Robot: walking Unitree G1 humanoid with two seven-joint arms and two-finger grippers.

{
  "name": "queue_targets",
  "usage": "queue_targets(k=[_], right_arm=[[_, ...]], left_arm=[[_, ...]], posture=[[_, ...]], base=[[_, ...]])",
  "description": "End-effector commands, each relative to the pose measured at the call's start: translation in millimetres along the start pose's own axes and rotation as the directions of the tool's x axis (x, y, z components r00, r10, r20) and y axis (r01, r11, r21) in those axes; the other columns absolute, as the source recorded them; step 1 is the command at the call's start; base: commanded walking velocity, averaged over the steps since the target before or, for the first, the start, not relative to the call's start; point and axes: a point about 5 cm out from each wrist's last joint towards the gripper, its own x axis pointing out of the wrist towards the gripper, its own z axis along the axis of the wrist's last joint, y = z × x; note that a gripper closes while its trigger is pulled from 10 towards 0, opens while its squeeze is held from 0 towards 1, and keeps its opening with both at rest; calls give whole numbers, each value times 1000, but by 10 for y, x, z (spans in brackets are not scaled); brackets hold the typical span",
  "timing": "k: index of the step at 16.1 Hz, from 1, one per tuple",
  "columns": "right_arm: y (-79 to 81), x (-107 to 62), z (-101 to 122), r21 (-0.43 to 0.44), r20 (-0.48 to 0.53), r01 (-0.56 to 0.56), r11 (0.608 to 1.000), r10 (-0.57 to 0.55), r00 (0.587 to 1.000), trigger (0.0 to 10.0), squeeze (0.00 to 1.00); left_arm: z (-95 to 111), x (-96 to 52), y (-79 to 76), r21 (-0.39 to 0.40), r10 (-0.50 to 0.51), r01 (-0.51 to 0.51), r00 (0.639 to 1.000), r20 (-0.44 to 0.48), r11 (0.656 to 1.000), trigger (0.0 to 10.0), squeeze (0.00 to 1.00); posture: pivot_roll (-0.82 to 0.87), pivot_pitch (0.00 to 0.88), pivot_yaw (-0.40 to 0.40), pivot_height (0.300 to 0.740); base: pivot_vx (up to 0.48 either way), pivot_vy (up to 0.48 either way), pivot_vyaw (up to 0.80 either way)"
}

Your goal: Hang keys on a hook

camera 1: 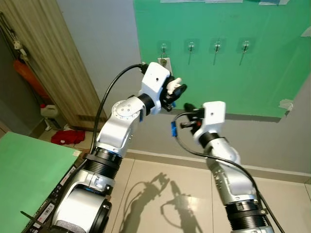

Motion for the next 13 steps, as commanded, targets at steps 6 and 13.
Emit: queue_targets(k=[6, 13], right_arm=[[148, 53, 49, 0, 6, -48, 999, 48, 999, 10000, 1000], [223, 26, 5, -14, -18, -90, 996, 90, 996, 10000, 1000]], left_arm=[[61, 2, 34, 24, 11, -11, 1000, 18, 1000, 0, 0], [79, 29, -44, 6, -12, 12, 999, 29, 1000, 0, 0]], posture=[[-171, 0, 147, 740], [-172, 0, 148, 740]], base=[[0, 0, 0], [0, 0, 0]])
